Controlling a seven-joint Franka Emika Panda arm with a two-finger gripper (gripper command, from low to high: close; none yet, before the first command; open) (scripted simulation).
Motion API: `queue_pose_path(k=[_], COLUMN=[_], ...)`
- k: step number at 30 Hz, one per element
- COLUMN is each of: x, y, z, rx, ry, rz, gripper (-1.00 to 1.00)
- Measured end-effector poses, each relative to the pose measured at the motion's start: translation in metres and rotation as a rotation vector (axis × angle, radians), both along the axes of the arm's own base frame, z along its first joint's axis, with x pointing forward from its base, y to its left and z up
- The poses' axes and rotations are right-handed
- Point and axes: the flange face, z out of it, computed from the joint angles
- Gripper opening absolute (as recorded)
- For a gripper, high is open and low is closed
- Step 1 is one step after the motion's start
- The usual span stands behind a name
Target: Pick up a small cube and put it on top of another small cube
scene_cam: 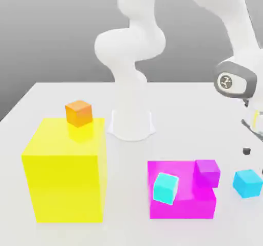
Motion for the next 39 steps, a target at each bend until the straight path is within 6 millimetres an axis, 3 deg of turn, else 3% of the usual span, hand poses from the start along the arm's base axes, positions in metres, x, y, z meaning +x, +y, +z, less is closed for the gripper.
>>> queue_pose_path(k=[2, 3, 10, 16, 22, 27, 29, 32, 33, 39], x=[-0.001, -0.002, -0.002, 0.001, 0.032, 0.035, 0.036, 0.036, 0.036, 0.036], y=[0.0, 0.0, 0.0, -0.005, -0.07, -0.117, -0.129, -0.132, -0.133, -0.133], z=[-0.025, -0.034, -0.036, 0.027, 0.09, 0.134, 0.133, 0.101, 0.089, 0.083], rx=[-0.001, -0.002, -0.003, -0.005, -0.013, -0.007, -0.003, -0.001, -0.002, -0.002], ry=[0.002, 0.002, 0.003, 0.001, -0.006, 0.0, 0.005, 0.006, 0.005, 0.004], rz=[0.005, 0.006, 0.007, 0.01, 0.025, 0.077, 0.087, 0.09, 0.089, 0.089], gripper=[0.0, -1.0, -1.0, -1.0, -1.0, -1.0, -1.0, -1.0, 1.0, 1.0])
